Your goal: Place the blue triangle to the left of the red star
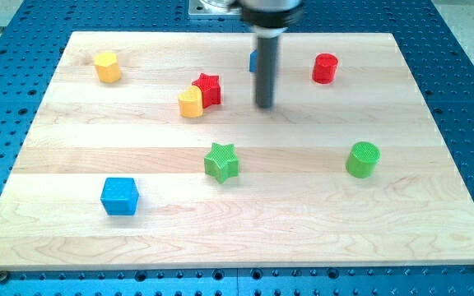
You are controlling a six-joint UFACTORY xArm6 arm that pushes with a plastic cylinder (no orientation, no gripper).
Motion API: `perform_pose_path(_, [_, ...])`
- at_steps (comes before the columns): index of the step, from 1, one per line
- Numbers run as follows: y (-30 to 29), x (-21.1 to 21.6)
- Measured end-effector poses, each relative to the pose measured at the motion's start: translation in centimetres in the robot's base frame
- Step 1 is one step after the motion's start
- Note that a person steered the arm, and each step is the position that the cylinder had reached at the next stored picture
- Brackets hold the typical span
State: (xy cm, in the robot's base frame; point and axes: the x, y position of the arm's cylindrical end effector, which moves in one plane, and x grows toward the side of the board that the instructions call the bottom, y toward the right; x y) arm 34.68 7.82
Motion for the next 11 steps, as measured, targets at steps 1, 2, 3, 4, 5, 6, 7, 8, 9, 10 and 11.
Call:
perform_pose_path(1, [3.5, -5.9])
perform_pose_path(2, [4.6, -8.9])
perform_pose_path(3, [-0.8, -8.1])
perform_pose_path(4, [-5.7, -8.1])
perform_pose_path(5, [-11.1, -6.3])
perform_pose_path(6, [-12.3, -5.0])
perform_pose_path(7, [-11.9, -3.9])
perform_pose_path(8, [-14.4, -1.4])
perform_pose_path(9, [-15.9, -1.5])
perform_pose_path(10, [-17.7, -0.4])
perform_pose_path(11, [-17.2, 1.2])
